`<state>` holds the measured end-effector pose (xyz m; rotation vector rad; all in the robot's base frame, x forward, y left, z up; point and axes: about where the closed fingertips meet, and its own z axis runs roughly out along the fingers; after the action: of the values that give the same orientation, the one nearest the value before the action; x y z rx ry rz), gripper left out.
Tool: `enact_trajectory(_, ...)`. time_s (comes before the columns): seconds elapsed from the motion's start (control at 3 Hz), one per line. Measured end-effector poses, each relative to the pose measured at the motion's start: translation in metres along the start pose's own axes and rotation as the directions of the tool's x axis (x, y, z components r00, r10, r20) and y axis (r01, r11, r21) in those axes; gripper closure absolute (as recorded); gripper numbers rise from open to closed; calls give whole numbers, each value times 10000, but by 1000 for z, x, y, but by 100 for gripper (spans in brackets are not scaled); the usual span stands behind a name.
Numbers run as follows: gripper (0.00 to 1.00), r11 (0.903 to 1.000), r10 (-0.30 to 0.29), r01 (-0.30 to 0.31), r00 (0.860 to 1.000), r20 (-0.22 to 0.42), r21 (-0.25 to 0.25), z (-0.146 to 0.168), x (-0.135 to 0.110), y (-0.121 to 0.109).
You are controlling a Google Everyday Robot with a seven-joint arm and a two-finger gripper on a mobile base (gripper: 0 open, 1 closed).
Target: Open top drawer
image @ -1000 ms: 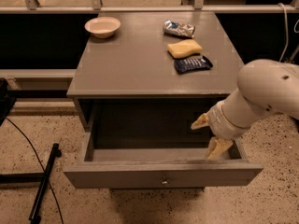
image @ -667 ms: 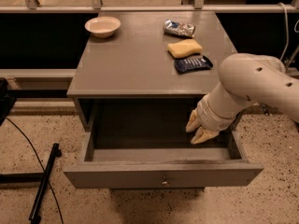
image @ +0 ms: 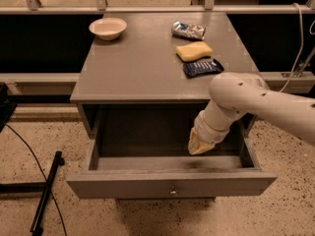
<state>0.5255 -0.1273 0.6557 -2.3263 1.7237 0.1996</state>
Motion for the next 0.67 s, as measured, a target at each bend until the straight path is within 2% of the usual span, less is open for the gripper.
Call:
enact_trajectory(0.33,100,9971,102,-92,9999,128,-757,34,2,9)
enact_trajectory(0.67,100,9882,44,-25,9999,114,-1530,42,2,36)
